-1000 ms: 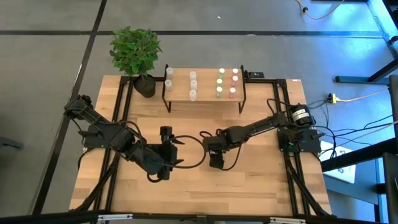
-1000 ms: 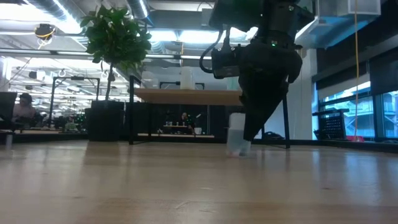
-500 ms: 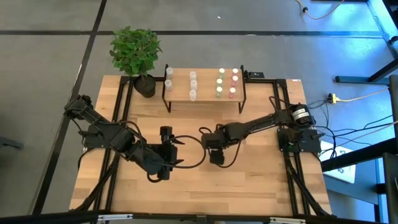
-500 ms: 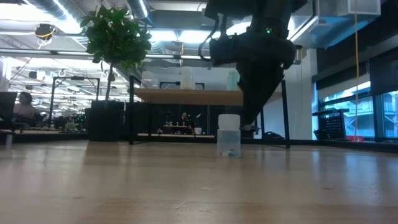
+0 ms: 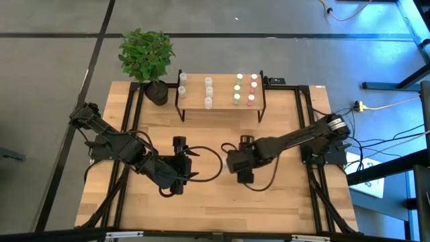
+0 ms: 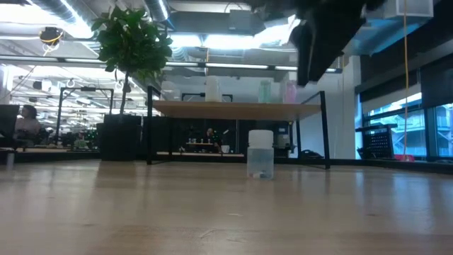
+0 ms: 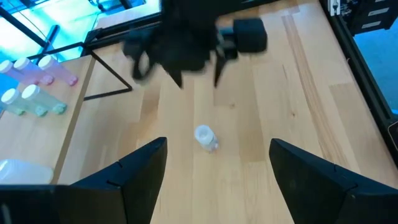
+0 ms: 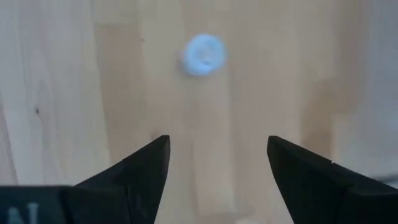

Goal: Pick and place medicine bottles onto shelf by color
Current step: Put the transparent pill bottle on the shelf aligned with the other transparent pill bottles

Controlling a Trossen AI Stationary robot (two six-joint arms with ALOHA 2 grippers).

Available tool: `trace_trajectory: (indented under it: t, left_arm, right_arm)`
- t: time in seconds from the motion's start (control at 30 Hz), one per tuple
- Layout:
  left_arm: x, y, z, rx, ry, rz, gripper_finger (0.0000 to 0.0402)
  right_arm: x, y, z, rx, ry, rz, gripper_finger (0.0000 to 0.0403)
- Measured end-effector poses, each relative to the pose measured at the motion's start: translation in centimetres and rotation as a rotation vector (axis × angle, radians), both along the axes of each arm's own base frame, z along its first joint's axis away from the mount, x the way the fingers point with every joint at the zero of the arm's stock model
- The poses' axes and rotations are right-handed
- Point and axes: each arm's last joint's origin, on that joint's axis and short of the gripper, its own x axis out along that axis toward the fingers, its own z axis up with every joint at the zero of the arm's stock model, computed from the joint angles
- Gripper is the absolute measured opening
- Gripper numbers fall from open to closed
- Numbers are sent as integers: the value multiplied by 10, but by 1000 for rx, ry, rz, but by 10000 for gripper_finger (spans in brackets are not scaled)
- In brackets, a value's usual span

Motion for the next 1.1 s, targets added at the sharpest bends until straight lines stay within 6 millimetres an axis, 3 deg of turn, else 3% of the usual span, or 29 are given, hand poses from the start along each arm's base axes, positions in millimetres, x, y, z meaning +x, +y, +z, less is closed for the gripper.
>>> trace_trajectory:
  t: [0.23, 0.4, 0.67, 1.1]
  left_arm:
    - [0, 0, 0, 0, 0, 0, 277]
    - [1, 1, 0, 62, 14, -44, 277]
    - [5, -1, 5, 83, -37, -83, 277]
    - [12, -5, 16, 38, -159, -101, 277]
  right_arm:
    - [-42, -7, 54, -48, -109, -79, 271]
    - [-73, -5, 77, -89, -224, -36, 271]
    - [-99, -1, 65, -46, -283, -21, 271]
    - [-106, 2, 55, -60, -286, -38, 271]
